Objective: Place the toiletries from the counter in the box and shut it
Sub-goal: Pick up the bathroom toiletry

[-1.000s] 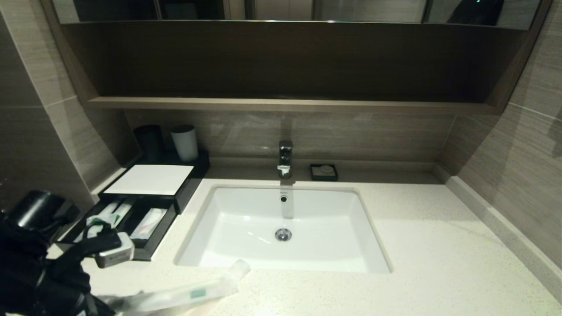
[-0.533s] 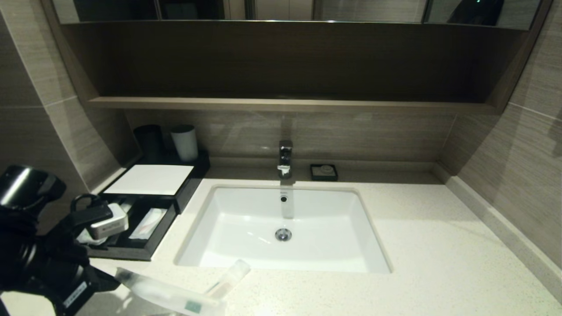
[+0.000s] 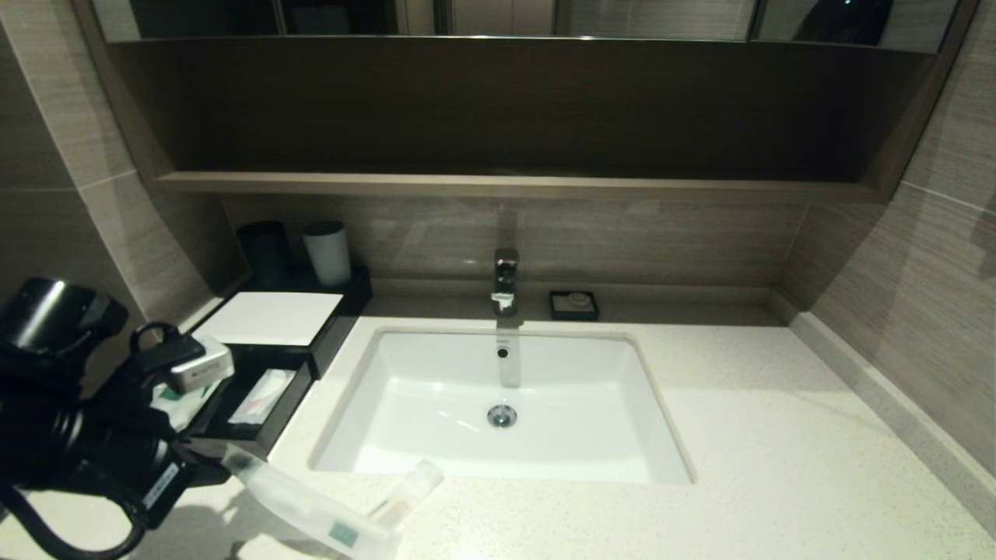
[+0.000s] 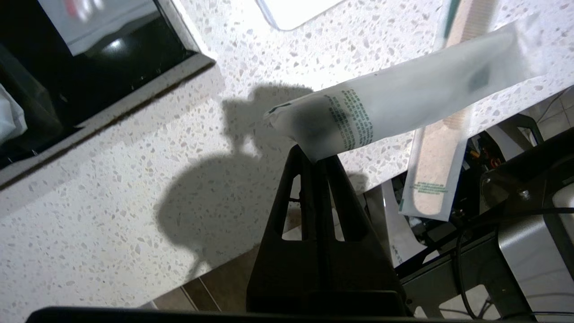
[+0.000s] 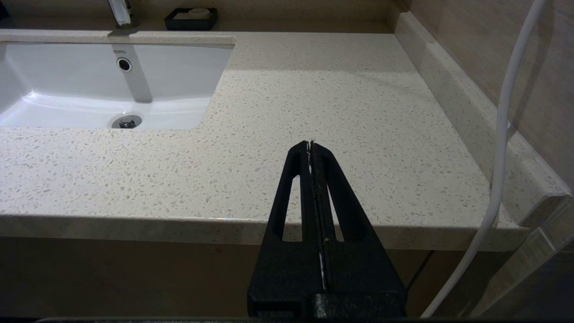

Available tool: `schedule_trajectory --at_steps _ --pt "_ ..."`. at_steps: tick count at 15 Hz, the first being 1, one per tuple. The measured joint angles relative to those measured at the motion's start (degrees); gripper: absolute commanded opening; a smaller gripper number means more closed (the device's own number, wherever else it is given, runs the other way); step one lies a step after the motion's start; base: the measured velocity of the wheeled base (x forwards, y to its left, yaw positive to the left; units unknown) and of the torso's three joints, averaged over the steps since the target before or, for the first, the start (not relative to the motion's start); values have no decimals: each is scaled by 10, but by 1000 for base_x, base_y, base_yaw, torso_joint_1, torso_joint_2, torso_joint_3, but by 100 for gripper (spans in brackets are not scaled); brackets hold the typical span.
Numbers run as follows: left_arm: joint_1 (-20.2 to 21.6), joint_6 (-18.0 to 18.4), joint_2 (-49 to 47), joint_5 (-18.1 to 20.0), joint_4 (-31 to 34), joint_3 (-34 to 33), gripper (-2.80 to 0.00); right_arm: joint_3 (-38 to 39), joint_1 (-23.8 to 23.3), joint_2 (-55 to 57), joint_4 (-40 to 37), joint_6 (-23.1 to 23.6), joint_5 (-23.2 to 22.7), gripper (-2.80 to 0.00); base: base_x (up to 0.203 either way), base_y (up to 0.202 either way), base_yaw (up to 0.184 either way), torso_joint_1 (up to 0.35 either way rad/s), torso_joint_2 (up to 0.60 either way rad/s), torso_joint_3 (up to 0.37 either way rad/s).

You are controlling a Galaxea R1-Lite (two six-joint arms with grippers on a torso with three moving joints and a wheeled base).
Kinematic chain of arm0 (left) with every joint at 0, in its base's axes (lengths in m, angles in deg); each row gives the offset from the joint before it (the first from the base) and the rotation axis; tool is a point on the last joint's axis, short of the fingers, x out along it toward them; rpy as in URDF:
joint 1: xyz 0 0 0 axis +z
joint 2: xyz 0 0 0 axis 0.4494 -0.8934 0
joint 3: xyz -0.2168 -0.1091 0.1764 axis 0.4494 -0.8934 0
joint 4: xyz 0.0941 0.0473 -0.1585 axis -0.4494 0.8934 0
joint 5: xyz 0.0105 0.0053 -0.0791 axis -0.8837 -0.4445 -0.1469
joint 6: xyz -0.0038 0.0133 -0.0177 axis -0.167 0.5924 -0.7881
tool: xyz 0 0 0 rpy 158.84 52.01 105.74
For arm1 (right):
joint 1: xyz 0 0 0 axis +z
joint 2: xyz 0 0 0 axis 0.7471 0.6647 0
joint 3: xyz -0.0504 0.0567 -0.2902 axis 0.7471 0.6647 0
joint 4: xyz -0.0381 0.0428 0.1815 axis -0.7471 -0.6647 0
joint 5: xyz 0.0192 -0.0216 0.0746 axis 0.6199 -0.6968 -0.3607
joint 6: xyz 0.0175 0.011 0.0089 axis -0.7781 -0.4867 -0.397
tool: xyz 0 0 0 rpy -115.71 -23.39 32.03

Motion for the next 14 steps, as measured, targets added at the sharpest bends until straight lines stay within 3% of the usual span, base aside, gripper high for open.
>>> schedule_trajectory --at_steps 6,13,14 --pt "107 43 -47 -37 5 -42 -280 0 0 0 0 0 0 -280 0 0 0 0 0 0" --pt "127 45 -114 -49 -4 -66 -280 0 0 0 0 0 0 -280 0 0 0 0 0 0" --pt "127 46 -122 -50 -7 -66 0 0 0 0 0 0 0 -280 0 0 0 0 0 0"
